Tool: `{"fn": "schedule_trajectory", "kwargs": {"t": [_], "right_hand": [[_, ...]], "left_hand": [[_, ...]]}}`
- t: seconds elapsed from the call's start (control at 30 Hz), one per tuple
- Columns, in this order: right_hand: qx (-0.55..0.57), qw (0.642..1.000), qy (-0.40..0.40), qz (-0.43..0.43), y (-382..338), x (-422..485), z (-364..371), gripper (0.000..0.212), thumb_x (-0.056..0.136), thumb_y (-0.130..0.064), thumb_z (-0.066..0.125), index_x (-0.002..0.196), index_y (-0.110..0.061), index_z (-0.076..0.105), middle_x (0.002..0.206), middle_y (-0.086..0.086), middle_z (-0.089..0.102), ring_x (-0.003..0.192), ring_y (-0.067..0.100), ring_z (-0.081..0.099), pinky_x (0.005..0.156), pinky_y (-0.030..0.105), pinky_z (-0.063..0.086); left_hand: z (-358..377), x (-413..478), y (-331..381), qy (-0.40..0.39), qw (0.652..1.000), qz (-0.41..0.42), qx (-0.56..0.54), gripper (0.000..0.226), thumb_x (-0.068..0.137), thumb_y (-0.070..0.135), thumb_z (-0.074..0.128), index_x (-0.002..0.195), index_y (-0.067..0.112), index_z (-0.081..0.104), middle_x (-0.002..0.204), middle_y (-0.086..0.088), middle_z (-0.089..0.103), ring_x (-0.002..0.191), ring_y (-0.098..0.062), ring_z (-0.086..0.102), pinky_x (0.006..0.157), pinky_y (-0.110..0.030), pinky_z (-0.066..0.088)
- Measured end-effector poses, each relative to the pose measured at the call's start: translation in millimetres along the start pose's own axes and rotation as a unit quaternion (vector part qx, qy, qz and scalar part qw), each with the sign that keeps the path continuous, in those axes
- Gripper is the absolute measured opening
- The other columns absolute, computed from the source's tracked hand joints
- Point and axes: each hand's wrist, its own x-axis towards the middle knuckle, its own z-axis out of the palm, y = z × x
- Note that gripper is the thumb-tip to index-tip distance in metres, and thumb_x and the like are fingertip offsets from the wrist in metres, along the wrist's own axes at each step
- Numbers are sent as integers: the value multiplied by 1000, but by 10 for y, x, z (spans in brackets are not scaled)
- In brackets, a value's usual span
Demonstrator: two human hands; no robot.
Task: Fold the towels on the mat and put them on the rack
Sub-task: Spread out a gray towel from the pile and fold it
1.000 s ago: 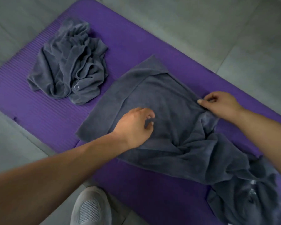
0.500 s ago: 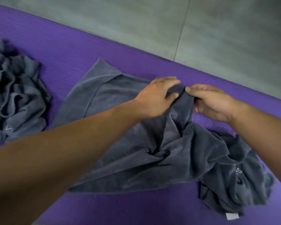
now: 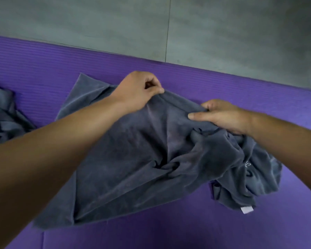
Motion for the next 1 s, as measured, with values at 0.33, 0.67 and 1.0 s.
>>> {"fn": "schedule_trajectory", "kwargs": {"t": [0.33, 0.67, 1.0], "right_hand": [[-10, 985, -171, 37, 344, -456, -851, 43, 97, -27, 58, 57, -14, 66, 60, 5, 62, 61, 15, 61, 72, 28, 50], [142, 972, -180, -50, 587, -541, -862, 20, 76, -15, 74, 95, -7, 71, 87, 6, 69, 74, 13, 67, 61, 25, 60], [201, 955, -214, -50, 1002, -717, -1214, 16, 80, -25, 71, 85, -13, 63, 79, 4, 66, 65, 13, 63, 56, 24, 54]], "left_hand": [[95, 6, -28, 18, 990, -74, 115, 9, 90, 29, 75, 88, 20, 74, 87, 5, 71, 81, -8, 61, 74, -18, 38], [581, -277, 1182, -159, 966, 42, 197, 58, 94, 24, 69, 148, 24, 48, 155, 8, 44, 123, -3, 47, 107, -17, 32], [1024, 181, 1770, -200, 978, -48, -16, 5, 87, 13, 77, 87, 15, 73, 76, -5, 69, 66, -7, 61, 64, -20, 53]]}}
